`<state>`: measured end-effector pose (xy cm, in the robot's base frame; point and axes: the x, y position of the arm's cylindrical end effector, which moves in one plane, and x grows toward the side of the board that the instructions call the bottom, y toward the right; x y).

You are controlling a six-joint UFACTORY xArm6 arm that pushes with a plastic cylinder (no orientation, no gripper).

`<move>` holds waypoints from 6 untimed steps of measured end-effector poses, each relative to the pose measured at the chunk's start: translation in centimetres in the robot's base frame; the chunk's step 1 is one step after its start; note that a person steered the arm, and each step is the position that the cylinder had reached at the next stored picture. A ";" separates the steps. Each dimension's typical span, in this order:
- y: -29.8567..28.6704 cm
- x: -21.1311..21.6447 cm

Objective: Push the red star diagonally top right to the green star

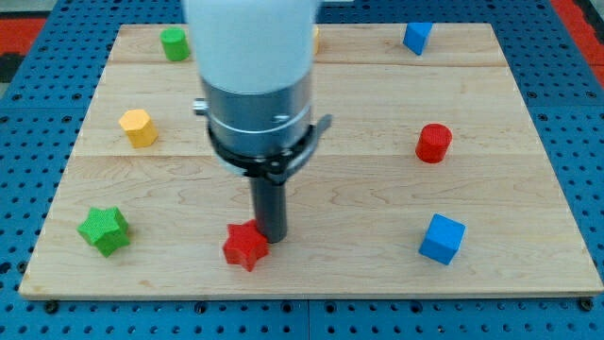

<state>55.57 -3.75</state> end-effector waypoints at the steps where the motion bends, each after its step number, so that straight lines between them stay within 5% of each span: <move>1: 3.0 0.8; 6: -8.8 5.0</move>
